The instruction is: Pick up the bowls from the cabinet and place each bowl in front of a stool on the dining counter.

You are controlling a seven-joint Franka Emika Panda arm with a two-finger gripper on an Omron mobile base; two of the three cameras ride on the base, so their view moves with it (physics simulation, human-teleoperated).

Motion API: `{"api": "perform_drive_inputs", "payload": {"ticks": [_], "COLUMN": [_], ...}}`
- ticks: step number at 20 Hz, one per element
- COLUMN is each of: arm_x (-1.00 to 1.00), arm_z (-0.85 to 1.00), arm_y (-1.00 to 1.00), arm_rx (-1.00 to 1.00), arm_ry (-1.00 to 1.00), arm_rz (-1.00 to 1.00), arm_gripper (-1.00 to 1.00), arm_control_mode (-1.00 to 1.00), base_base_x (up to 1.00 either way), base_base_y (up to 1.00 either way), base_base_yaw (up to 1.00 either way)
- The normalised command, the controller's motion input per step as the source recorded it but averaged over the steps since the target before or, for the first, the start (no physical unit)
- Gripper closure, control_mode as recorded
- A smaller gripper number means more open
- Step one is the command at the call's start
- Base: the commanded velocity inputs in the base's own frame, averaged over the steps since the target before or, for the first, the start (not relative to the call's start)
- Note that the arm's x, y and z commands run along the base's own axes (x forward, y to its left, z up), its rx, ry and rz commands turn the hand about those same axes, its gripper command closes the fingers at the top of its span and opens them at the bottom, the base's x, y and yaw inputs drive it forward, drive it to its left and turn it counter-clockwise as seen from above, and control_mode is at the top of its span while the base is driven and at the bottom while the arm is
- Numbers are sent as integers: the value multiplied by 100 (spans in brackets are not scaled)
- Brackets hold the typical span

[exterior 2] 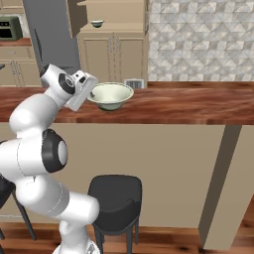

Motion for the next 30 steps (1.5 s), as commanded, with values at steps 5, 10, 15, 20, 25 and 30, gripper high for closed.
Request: {"api": "perform_drive_inputs", "payload": {"ticks": [5,10,15,20,25,30], "arm_x": [0,0,0,1,-2,-43], "arm_z": [0,0,0,2,74,89], "arm_y": [0,0,0,0,-4,0], "arm_rx": [5,4,0,0,4,8], "arm_ry": [-7,-4,-1,1,11,12], "arm_rz": [0,0,0,0,0,0], "arm_gripper": [-100,-100,-100,-100,-100,-100], "arm_control_mode": [-100,-100,-100,-100,-100,-100], "base_base_x": [0,0,0,0,0,0], "base_base_y": [0,0,0,0,0,0], "base_base_yaw": [0,0,0,0,0,0]}}
